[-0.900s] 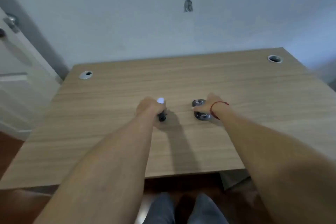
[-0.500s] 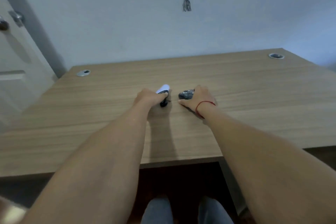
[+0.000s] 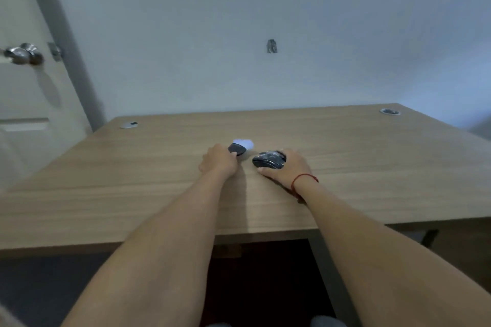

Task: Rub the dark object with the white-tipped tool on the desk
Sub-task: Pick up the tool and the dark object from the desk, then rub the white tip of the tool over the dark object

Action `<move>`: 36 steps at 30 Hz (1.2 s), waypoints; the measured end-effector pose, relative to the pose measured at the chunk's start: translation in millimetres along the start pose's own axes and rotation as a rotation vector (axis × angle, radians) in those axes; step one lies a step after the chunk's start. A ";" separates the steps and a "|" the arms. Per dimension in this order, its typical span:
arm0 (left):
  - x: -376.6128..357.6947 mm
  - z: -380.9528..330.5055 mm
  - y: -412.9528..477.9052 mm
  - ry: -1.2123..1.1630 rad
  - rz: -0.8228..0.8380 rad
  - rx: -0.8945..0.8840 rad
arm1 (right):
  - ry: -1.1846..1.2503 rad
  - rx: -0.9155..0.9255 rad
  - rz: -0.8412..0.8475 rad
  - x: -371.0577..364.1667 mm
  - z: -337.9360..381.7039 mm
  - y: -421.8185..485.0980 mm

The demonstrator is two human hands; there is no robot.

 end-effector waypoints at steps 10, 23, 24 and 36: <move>28.6 -6.7 -4.9 -0.527 -0.272 -0.089 | 0.070 0.046 0.005 3.2 3.3 1.8; 8.3 -30.8 -7.7 -0.726 -0.187 -0.249 | 0.049 0.107 -0.026 -0.7 -5.4 11.2; 5.1 -31.3 -7.7 -0.657 -0.184 -0.273 | 0.047 0.117 -0.027 -0.7 -5.6 12.3; 15.5 -42.7 -20.0 -0.467 -0.295 -0.401 | 0.020 0.117 -0.009 -2.6 -2.3 11.4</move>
Point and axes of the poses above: each hand's wrist, its own y-axis towards the middle knuckle, its own x-axis out of the back of the hand, z = x × y, the point moved 4 cm from there along y, towards the middle knuckle, and after that the axes turned 1 degree about y, right-handed, at the moved point
